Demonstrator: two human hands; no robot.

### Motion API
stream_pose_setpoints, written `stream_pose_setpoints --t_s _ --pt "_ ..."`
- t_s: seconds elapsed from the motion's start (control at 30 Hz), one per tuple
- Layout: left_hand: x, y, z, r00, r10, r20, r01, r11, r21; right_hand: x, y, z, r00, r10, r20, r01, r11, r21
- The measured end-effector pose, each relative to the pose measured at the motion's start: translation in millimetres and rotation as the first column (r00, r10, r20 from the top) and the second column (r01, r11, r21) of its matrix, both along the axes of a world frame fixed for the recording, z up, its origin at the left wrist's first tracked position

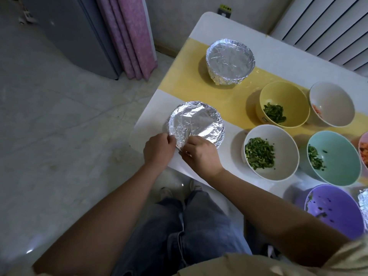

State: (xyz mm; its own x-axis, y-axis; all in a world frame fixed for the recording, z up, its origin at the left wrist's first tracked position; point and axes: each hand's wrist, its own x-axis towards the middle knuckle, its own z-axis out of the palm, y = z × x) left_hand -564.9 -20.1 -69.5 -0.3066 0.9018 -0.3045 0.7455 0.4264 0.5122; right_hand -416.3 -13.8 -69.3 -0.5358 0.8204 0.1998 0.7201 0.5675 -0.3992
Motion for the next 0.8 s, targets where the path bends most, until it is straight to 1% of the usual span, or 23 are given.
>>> stream_pose_setpoints --t_s 0.13,0.2,0.27,0.33,0.4,0.57,0.7,0.8 --pt "-3 5 -3 0.998 0.007 0.059 -0.004 0.999 -0.051 3 -3 1 1.0 0.012 -0.018 -0.012 1.0 0.022" --pt "-6 3 -2 0.996 0.041 0.076 -0.037 0.998 -0.046 3 -3 2 1.0 0.012 -0.026 -0.012 1.0 0.023" --pt "-8 2 -2 0.998 0.045 0.046 -0.045 0.999 -0.001 3 -4 2 0.999 0.019 -0.034 -0.018 0.999 0.026" --pt "-7 3 -1 1.0 -0.007 -0.019 0.007 0.999 0.039 3 -6 2 0.999 0.016 -0.028 -0.015 0.999 0.032" --pt "-7 5 0 0.998 -0.031 -0.06 0.033 0.999 0.038 4 -6 2 1.0 0.01 -0.026 -0.009 0.999 0.038" --pt "-7 4 -2 0.997 -0.054 -0.054 0.053 0.998 -0.018 7 -4 0 1.0 0.008 -0.03 -0.007 0.999 0.046" --pt "-5 9 -4 0.995 -0.075 -0.067 0.075 0.997 -0.009 6 -6 1 1.0 0.001 -0.024 -0.001 1.0 -0.006" --pt "-11 14 -2 0.995 -0.067 -0.076 0.068 0.998 0.016 9 -5 2 1.0 -0.006 -0.004 0.006 1.0 -0.012"
